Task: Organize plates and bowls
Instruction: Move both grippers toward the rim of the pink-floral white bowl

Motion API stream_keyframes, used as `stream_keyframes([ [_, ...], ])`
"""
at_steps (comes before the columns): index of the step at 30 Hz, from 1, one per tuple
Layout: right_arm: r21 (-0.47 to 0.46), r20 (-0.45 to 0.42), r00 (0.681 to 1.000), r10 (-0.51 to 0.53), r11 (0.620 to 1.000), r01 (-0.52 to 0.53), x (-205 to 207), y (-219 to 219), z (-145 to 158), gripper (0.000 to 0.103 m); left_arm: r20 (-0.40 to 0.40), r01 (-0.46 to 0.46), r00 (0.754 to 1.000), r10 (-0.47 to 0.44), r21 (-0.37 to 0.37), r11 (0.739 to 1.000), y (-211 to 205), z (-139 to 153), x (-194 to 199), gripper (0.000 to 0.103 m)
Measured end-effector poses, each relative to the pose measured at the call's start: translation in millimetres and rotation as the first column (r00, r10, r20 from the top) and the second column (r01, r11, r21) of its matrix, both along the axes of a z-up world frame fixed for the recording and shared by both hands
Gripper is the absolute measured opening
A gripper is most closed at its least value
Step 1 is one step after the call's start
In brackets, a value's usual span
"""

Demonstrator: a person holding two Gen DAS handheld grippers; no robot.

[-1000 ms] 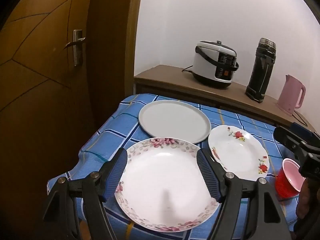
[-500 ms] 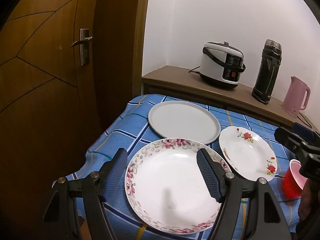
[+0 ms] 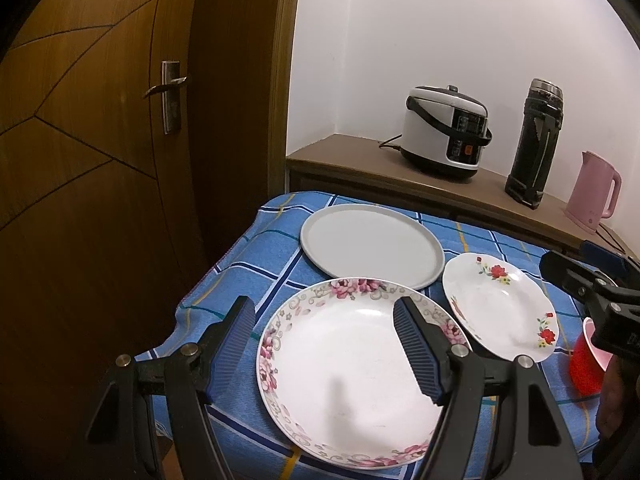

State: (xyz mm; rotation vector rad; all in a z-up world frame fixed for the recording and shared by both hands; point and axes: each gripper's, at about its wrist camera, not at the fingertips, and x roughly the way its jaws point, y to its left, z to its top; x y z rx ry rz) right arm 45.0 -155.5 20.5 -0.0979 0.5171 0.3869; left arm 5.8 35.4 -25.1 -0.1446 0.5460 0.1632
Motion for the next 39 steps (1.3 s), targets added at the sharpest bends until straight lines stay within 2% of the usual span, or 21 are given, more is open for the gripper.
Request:
stream_keyframes([
  [39, -0.003, -0.014, 1.000, -0.001, 1.000, 0.001, 5.4, -1.0, -2.1, 0.103, 0.009, 0.005, 1.000, -0.005, 0.008, 1.000, -2.5, 1.9, 0.4, 0.074],
])
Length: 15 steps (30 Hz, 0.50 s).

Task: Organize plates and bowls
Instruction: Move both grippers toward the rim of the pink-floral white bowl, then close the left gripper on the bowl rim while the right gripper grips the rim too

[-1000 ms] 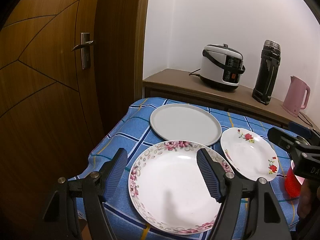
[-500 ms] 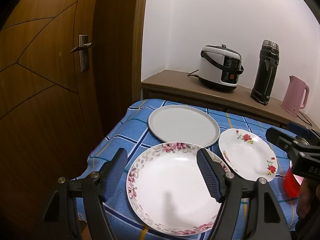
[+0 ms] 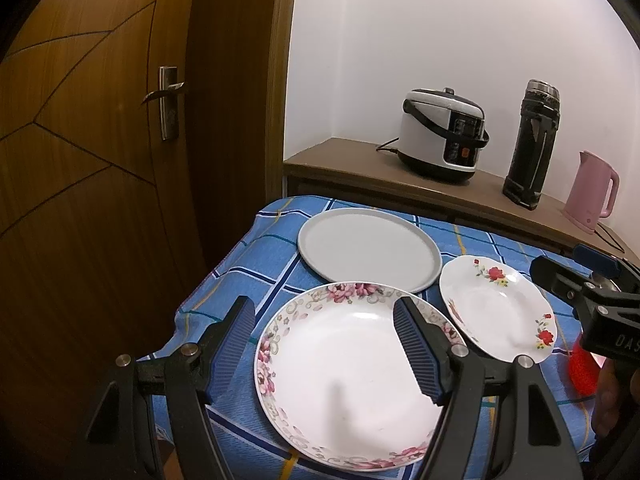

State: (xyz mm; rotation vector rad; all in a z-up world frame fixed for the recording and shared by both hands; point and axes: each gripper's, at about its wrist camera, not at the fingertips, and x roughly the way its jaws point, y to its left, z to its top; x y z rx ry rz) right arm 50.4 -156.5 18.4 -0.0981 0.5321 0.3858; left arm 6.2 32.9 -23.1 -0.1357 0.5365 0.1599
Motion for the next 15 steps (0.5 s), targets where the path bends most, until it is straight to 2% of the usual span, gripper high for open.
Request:
stream_keyframes([
  [9, -0.010, -0.032, 0.999, 0.004, 1.000, -0.005, 9.2, 10.2, -11.3, 0.100, -0.023, -0.012, 1.000, 0.012, -0.012, 1.000, 9.8, -9.1, 5.1, 0.074],
  [11, -0.009, -0.050, 0.999, 0.018, 1.000, -0.018, 11.7, 13.3, -15.2, 0.095, -0.040, -0.015, 0.999, 0.015, -0.017, 1.000, 12.8, -13.3, 8.2, 0.074],
  [15, -0.015, -0.108, 0.992, 0.067, 0.998, -0.069, 18.0, 23.7, -26.9, 0.073, -0.067, -0.027, 0.997, 0.025, -0.031, 0.999, 21.7, -23.4, 11.5, 0.074],
])
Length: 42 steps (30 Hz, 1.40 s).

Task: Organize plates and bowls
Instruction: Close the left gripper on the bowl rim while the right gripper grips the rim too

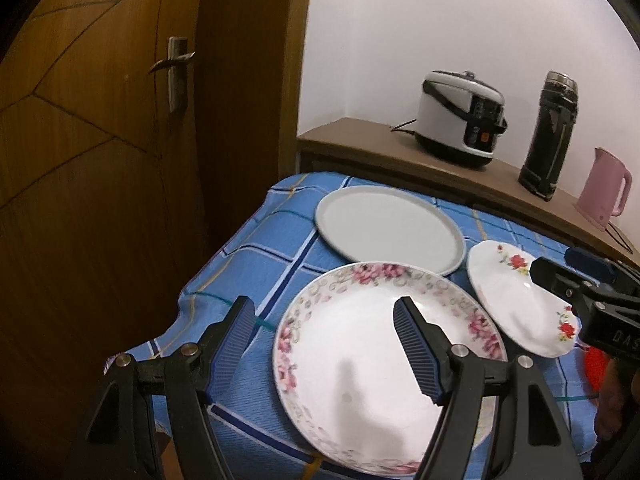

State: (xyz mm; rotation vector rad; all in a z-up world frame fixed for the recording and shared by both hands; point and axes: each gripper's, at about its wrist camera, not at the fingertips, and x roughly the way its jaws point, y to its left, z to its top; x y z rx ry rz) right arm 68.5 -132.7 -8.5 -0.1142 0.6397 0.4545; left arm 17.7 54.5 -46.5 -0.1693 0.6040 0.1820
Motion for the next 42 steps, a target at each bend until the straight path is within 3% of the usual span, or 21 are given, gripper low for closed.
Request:
stream_keyframes([
  [4, -0.005, -0.042, 0.998, 0.036, 0.999, -0.036, 5.4, 10.4, -10.4, 0.056, -0.020, -0.002, 1.000, 0.001, -0.017, 1.000, 6.8, -9.6, 1.6, 0.074],
  [9, -0.017, -0.073, 0.996, 0.060, 0.998, -0.061, 10.4, 21.5, -20.3, 0.055, -0.036, 0.003, 0.999, -0.004, -0.036, 0.999, 13.0, -17.6, 4.8, 0.074],
  [13, -0.022, -0.119, 0.989, 0.090, 0.995, -0.093, 11.2, 26.5, -28.5, 0.039, -0.048, 0.008, 0.999, -0.010, -0.057, 0.998, 15.4, -24.0, 5.0, 0.074],
  [18, -0.039, -0.153, 0.982, 0.111, 0.992, -0.119, 11.0, 34.0, -38.5, 0.033, -0.053, 0.015, 0.998, -0.019, -0.074, 0.997, 15.9, -30.0, 4.2, 0.074],
  [36, -0.066, -0.173, 0.977, 0.127, 0.988, -0.140, -13.2, 33.9, -34.7, 0.031, -0.070, 0.025, 0.997, -0.033, -0.110, 0.994, 25.3, -41.9, 8.1, 0.070],
  [42, -0.070, -0.245, 0.963, 0.115, 0.988, -0.136, -13.2, 37.3, -51.3, 0.031, -0.074, 0.028, 0.997, -0.036, -0.103, 0.994, 27.9, -42.4, 7.7, 0.070],
])
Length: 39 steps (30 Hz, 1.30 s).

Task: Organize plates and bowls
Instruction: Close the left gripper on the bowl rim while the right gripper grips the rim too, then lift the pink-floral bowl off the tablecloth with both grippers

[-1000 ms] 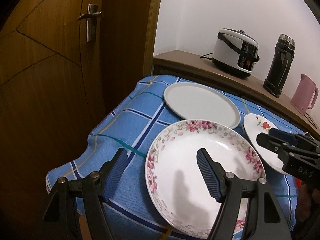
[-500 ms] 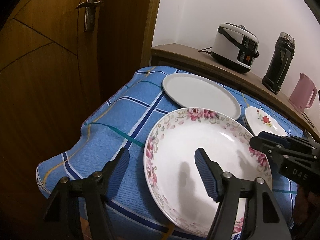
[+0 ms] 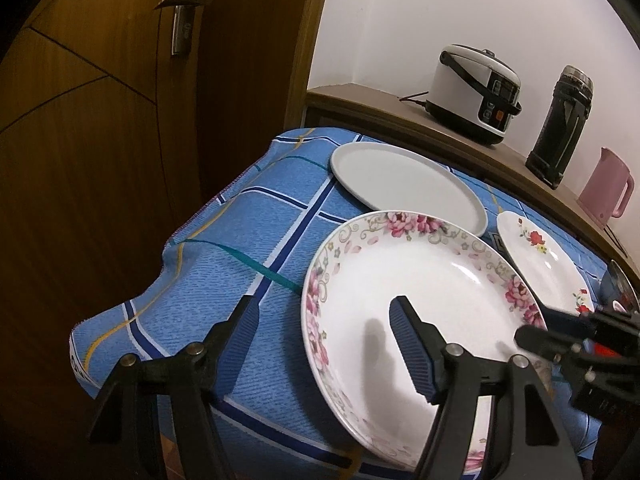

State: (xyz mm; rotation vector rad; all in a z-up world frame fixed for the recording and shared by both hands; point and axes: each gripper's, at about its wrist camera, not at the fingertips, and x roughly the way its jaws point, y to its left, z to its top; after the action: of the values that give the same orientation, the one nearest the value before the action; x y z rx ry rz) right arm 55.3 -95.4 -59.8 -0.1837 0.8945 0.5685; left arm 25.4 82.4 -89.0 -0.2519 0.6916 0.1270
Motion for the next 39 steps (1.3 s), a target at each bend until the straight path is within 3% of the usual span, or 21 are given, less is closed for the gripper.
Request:
stream_keyframes([
  [3, 0.028, 0.004, 1.000, -0.016, 0.999, 0.016, 4.8, -1.4, -1.8, 0.022, 0.002, -0.003, 1.000, 0.003, 0.004, 1.000, 2.8, 0.2, 2.3, 0.065],
  [5, 0.043, 0.002, 1.000, -0.022, 0.999, 0.021, 7.3, -1.1, -2.2, 0.020, -0.002, 0.004, 1.000, -0.004, 0.004, 1.000, 4.7, 0.0, 5.1, 0.045],
  [8, 0.042, 0.012, 1.000, -0.019, 0.999, 0.018, 7.6, 0.7, -1.7, 0.019, -0.012, 0.024, 1.000, -0.024, -0.013, 1.000, 5.0, -2.0, 8.5, 0.028],
  [39, 0.107, 0.060, 0.998, -0.009, 0.994, 0.002, 5.0, 1.5, 1.5, 0.019, 0.012, -0.031, 0.999, 0.031, -0.008, 0.999, 8.0, 5.0, 1.5, 0.027],
])
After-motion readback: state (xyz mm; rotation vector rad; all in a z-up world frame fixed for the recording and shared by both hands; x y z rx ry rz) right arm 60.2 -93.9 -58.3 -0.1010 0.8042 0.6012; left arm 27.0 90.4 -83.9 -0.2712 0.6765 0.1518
